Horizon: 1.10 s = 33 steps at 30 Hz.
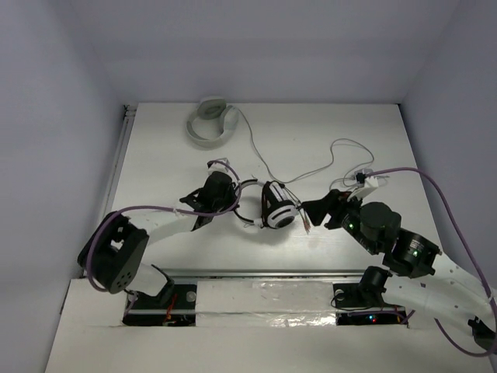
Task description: Wrap the headphones
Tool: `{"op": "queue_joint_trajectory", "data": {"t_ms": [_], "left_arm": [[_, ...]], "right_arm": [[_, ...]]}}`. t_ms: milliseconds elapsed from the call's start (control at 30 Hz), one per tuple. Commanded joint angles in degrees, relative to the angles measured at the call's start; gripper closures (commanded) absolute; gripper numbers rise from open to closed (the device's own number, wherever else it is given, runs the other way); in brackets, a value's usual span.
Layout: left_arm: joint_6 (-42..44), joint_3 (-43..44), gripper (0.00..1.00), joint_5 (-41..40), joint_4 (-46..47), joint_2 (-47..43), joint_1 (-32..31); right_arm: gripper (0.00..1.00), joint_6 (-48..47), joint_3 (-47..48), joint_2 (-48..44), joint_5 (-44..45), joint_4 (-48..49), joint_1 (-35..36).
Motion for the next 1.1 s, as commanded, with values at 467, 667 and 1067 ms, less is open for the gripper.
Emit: {"op": "queue_joint_trajectory", "data": {"t_ms": [467,667,1067], "left_arm": [[-3.3,0.7,0.37,-18.5,2.3,-3.6,1.7],[-0.1,3.7,0.01,-22.1,-7.3,-24.0,-0.1],[4.6,14.5,0.01,-20.6,-19.9,-40.9,-0.1]], "right_arm": [[0.12,-0.4,0.3,0.3,2.2,4.8,-0.1],[0.00,-1.0,4.9,-3.5,8.8,1.0,-0.1],[0.00,-2.6,9.6,-11.4,13.6,-3.4,-0.1]]}}
